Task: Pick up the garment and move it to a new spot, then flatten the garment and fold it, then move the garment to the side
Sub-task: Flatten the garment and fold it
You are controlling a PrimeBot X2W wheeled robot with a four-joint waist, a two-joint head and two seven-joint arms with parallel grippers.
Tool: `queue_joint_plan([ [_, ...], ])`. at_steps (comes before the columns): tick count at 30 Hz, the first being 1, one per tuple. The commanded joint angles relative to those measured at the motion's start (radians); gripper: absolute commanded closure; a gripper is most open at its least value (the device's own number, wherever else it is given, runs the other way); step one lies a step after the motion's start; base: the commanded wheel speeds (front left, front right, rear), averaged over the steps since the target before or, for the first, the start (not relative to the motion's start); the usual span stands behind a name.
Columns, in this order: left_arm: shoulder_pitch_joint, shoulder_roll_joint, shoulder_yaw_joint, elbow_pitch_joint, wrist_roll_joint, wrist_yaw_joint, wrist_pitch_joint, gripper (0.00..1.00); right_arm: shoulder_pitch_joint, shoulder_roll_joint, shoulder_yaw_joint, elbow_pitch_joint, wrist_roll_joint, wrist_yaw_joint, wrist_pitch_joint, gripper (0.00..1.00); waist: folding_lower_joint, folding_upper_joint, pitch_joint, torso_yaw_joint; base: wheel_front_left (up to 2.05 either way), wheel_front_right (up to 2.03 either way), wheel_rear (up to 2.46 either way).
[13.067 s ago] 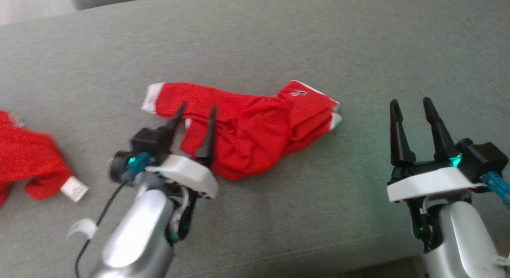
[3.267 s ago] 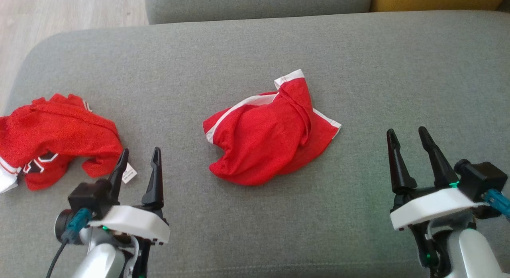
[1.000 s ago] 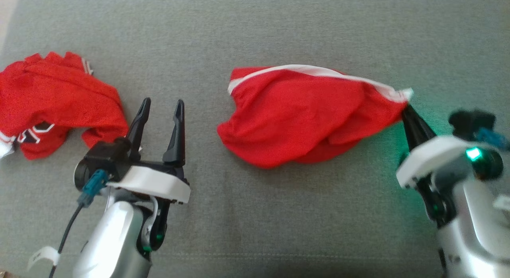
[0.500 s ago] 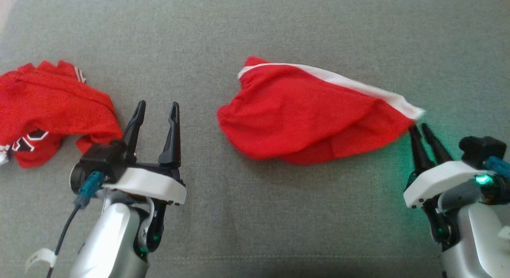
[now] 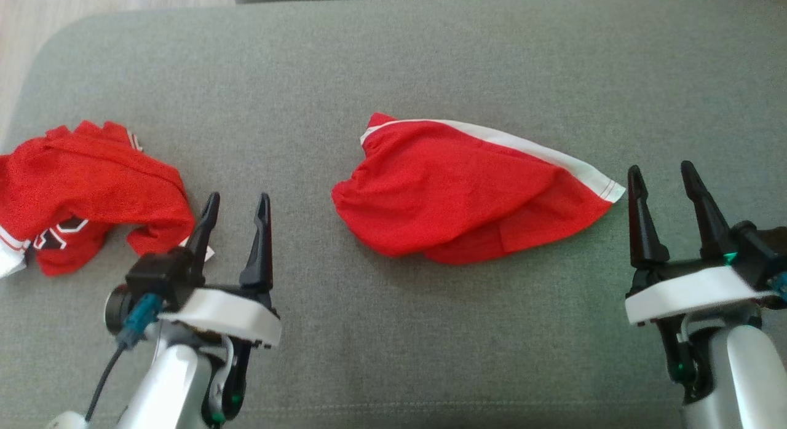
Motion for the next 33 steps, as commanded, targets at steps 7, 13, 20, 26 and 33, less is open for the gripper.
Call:
queue_joint_plan([
  [7, 0.026, 0.040, 0.027, -0.051, -0.003, 0.015, 0.012, 0.00, 0.053, 0.016, 0.047, -0.099, -0.018, -0.001, 0.003, 0.00, 0.0000, 0.0000, -0.030, -0.006, 0.00, 0.00, 0.00],
  [13, 0.029, 0.044, 0.023, -0.060, -0.006, 0.020, 0.020, 0.00, 0.059, 0.021, 0.054, -0.111, -0.025, -0.001, 0.013, 0.00, 0.0000, 0.0000, -0.028, -0.007, 0.00, 0.00, 0.00],
  [20, 0.021, 0.047, 0.017, -0.063, -0.007, 0.020, 0.026, 0.00, 0.055, 0.023, 0.055, -0.111, -0.027, -0.001, 0.021, 0.00, 0.0000, 0.0000, -0.023, -0.006, 0.00, 0.00, 0.00],
  [26, -0.023, 0.042, 0.001, -0.064, -0.009, 0.009, 0.046, 0.00, 0.045, 0.024, 0.057, -0.111, -0.024, -0.001, 0.027, 0.00, 0.0000, 0.0000, -0.008, -0.008, 0.00, 0.00, 0.00],
  [33, -0.197, 0.009, -0.045, -0.037, -0.032, -0.065, 0.113, 0.00, 0.007, 0.021, 0.069, -0.109, -0.018, -0.001, 0.041, 0.00, 0.0000, 0.0000, 0.036, -0.030, 0.00, 0.00, 0.00],
])
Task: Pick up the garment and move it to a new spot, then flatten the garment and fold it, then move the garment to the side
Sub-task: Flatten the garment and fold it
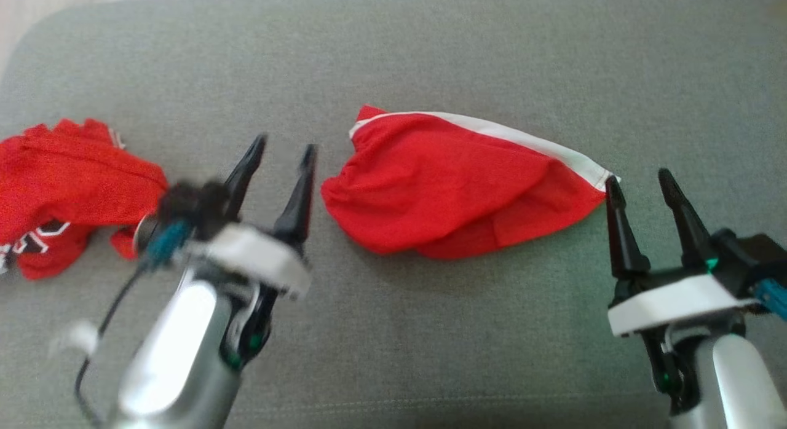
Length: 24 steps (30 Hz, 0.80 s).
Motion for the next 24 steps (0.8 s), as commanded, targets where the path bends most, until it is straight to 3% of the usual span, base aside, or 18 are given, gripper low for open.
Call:
queue_joint_plan([
  [1, -0.064, 0.002, 0.024, -0.014, -0.015, -0.013, 0.014, 0.00, -0.043, -0.001, 0.031, -0.034, -0.002, -0.001, 0.005, 0.00, 0.0000, 0.0000, 0.013, -0.014, 0.00, 0.00, 0.00],
  [6, -0.175, -0.036, -0.004, 0.113, -0.067, -0.068, 0.117, 0.00, -0.065, -0.004, 0.050, -0.020, 0.007, -0.001, 0.017, 0.00, 0.0000, 0.0000, 0.045, -0.049, 0.00, 0.00, 0.00],
  [10, -0.230, -0.046, -0.003, 0.235, -0.103, -0.088, 0.186, 0.00, -0.074, -0.002, 0.055, -0.011, 0.014, -0.001, 0.015, 0.00, 0.0000, 0.0000, 0.064, -0.077, 0.00, 0.00, 0.00],
  [15, -0.260, -0.046, -0.010, 0.326, -0.121, -0.119, 0.195, 0.00, -0.073, 0.001, 0.047, 0.005, 0.025, -0.001, 0.018, 0.00, 0.0000, 0.0000, 0.072, -0.093, 0.00, 0.00, 0.00],
  [16, -0.263, -0.045, -0.015, 0.335, -0.120, -0.126, 0.191, 0.63, -0.073, 0.001, 0.046, 0.007, 0.026, -0.001, 0.018, 0.00, 0.0000, 0.0000, 0.071, -0.094, 0.00, 0.00, 0.00],
  [17, -0.265, -0.042, -0.022, 0.342, -0.116, -0.132, 0.186, 1.00, -0.073, 0.002, 0.045, 0.009, 0.027, -0.001, 0.018, 0.00, 0.0000, 0.0000, 0.071, -0.094, 0.00, 0.00, 0.00],
  [20, -0.269, -0.027, -0.045, 0.333, -0.078, -0.136, 0.134, 1.00, -0.072, 0.004, 0.040, 0.010, 0.031, -0.001, 0.017, 0.00, 0.0000, 0.0000, 0.068, -0.091, 0.00, 0.00, 0.00],
  [24, -0.261, 0.012, -0.091, 0.264, 0.044, -0.080, 0.025, 1.00, -0.069, 0.006, 0.032, 0.009, 0.039, -0.001, 0.022, 0.00, 0.0000, 0.0000, 0.063, -0.079, 0.00, 0.00, 0.00],
])
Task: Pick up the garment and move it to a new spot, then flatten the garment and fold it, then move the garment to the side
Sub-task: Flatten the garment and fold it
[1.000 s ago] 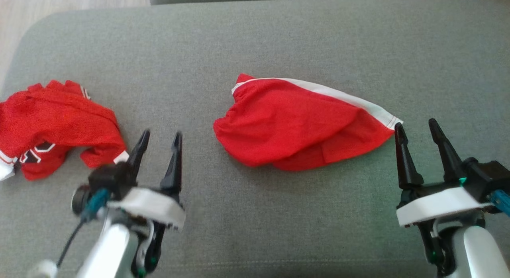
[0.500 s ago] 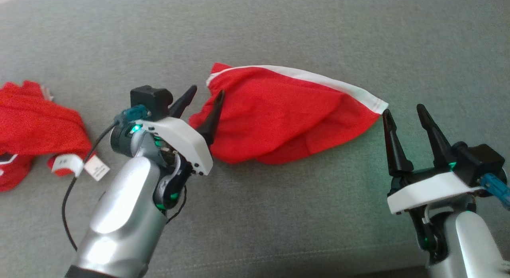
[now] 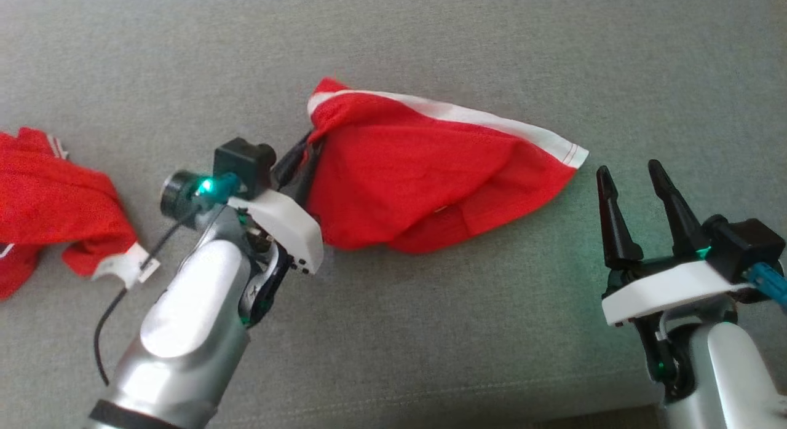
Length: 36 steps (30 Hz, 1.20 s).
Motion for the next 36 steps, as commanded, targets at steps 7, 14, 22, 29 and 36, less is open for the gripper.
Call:
queue_joint_plan([
  [7, 0.031, 0.089, -0.080, -0.190, 0.190, 0.082, -0.096, 1.00, -0.011, 0.008, 0.002, -0.038, 0.017, -0.001, 0.021, 0.00, 0.0000, 0.0000, -0.006, 0.031, 0.00, 0.00, 0.00],
  [14, 0.157, 0.124, -0.167, -0.254, 0.255, 0.107, -0.127, 1.00, -0.010, 0.010, -0.004, -0.045, 0.023, -0.001, 0.034, 0.00, 0.0000, 0.0000, -0.004, 0.053, 0.00, 0.00, 0.00],
  [22, 0.221, 0.114, -0.215, -0.171, 0.264, 0.118, -0.138, 1.00, -0.010, 0.012, -0.004, -0.047, 0.030, -0.001, 0.043, 0.00, 0.0000, 0.0000, -0.005, 0.067, 0.00, 0.00, 0.00],
  [29, 0.227, 0.069, -0.206, -0.081, 0.207, 0.103, -0.157, 0.55, -0.005, 0.014, -0.011, -0.045, 0.035, -0.001, 0.046, 0.00, 0.0000, 0.0000, -0.010, 0.071, 0.00, 0.00, 0.00],
  [36, 0.248, 0.037, -0.133, -0.122, 0.117, 0.110, -0.181, 0.00, 0.013, 0.016, -0.018, -0.045, 0.032, -0.001, 0.051, 0.00, 0.0000, 0.0000, -0.040, 0.077, 0.00, 0.00, 0.00],
])
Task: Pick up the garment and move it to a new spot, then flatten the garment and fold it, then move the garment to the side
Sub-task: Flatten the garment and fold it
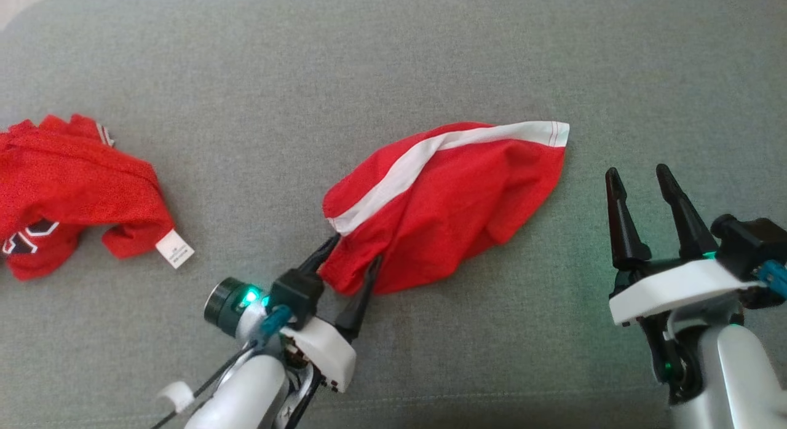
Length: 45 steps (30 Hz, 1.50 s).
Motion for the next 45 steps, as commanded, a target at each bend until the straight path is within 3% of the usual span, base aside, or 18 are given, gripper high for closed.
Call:
queue_joint_plan([
  [1, 0.002, 0.005, 0.046, -0.043, -0.015, 0.006, -0.014, 0.00, 0.007, 0.003, 0.016, -0.034, 0.004, -0.001, 0.003, 0.00, 0.0000, -0.0001, -0.010, 0.002, 0.00, 0.00, 0.00],
  [15, 0.094, -0.014, 0.246, -0.210, -0.190, 0.060, -0.018, 0.00, 0.038, 0.004, 0.014, -0.054, -0.007, -0.001, 0.011, 0.00, 0.0000, -0.0001, -0.072, 0.026, 0.00, 0.00, 0.00],
  [24, 0.128, 0.076, 0.350, -0.260, -0.169, 0.136, -0.019, 0.00, 0.068, 0.001, 0.010, -0.062, -0.021, -0.001, 0.011, 0.00, 0.0000, -0.0001, -0.104, 0.032, 0.00, 0.00, 0.00],
  [32, 0.162, 0.110, 0.354, -0.305, -0.130, 0.159, -0.019, 0.00, 0.087, 0.002, 0.010, -0.070, -0.029, -0.001, 0.018, 0.00, 0.0000, -0.0001, -0.121, 0.031, 0.00, 0.00, 0.00],
  [45, 0.163, 0.111, 0.344, -0.310, -0.142, 0.159, -0.011, 0.00, 0.085, 0.003, 0.007, -0.076, -0.031, -0.001, 0.026, 0.00, 0.0000, -0.0001, -0.113, 0.031, 0.00, 0.00, 0.00],
])
